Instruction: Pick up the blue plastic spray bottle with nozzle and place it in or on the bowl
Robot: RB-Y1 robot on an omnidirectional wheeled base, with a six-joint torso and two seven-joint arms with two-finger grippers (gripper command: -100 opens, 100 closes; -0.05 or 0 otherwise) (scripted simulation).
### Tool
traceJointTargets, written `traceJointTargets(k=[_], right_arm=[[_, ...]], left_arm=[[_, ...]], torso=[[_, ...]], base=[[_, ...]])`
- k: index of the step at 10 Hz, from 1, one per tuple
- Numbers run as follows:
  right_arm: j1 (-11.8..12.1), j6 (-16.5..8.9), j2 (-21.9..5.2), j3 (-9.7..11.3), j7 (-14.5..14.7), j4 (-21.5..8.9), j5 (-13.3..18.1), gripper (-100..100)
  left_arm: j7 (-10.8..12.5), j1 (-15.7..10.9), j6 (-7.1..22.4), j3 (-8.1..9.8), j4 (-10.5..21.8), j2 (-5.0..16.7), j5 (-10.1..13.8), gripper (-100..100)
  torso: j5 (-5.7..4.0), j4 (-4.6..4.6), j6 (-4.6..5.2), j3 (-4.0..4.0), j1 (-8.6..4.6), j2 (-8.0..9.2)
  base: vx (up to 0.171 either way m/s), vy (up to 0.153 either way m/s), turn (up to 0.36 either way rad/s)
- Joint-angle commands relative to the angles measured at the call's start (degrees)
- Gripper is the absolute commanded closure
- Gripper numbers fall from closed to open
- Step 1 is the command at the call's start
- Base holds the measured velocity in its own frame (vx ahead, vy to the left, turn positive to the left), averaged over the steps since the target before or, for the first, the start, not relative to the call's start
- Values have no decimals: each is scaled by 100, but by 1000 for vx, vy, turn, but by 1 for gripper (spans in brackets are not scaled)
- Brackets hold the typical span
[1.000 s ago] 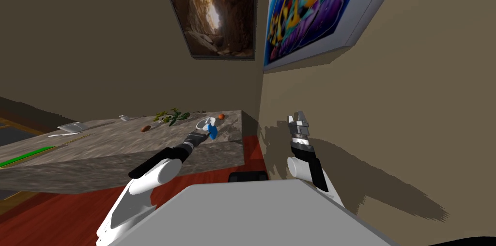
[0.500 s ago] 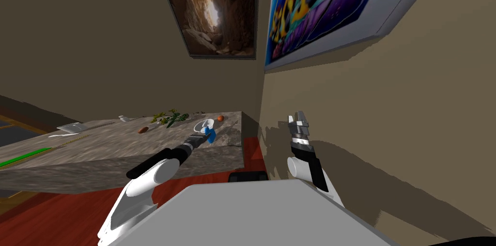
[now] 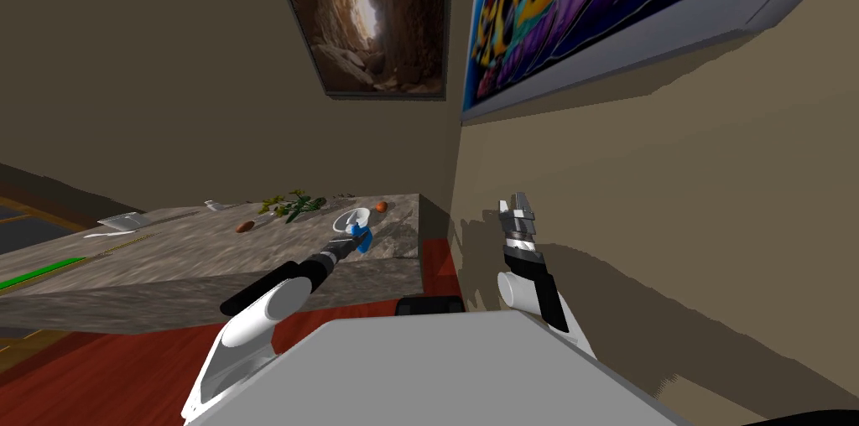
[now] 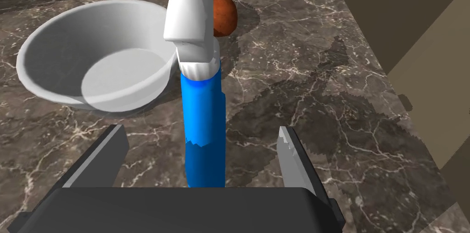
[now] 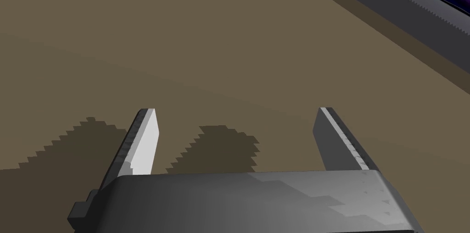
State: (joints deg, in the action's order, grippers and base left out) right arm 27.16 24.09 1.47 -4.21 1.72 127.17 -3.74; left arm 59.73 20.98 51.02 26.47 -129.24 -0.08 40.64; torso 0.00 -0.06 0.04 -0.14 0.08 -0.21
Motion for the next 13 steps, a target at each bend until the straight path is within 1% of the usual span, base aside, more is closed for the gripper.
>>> traceJointTargets(k=[1,2,3,6,7,8,12,13], right_arm=[[0,0,0,0,0,0,0,0],[0,0,0,0,0,0,0,0],[0,0,0,0,0,0,0,0],[-3,-1,0,4,-1,0,0,0],[-5,-1,-1,7,-1,0,1,0],[-5,-1,-1,7,-2,0,1,0],[-5,-1,-1,7,-2,0,1,0],[-5,-1,-1,7,-2,0,1,0]], left_arm=[[0,0,0,0,0,0,0,-100],[6,-2,8,0,0,-11,-2,0],[47,-202,-29,23,178,-5,-143,-100],[111,-502,-84,57,447,3,-355,-100],[88,-432,-79,45,388,-5,-309,-100],[94,-442,-82,44,396,-8,-321,100],[94,-442,-81,42,393,-8,-319,100],[94,-442,-81,42,394,-8,-319,0]], torso=[[0,0,0,0,0,0],[0,2,0,4,1,7],[0,3,0,7,1,12],[0,5,6,13,0,23],[-2,6,9,15,-4,26],[-3,6,8,16,-8,26],[-2,4,7,13,-7,23],[-3,5,7,14,-8,23]], base=[[12,0,2],[0,0,0],[-10,2,-71],[-17,6,-61],[-5,5,-13],[0,0,0],[0,0,0],[0,0,0]])
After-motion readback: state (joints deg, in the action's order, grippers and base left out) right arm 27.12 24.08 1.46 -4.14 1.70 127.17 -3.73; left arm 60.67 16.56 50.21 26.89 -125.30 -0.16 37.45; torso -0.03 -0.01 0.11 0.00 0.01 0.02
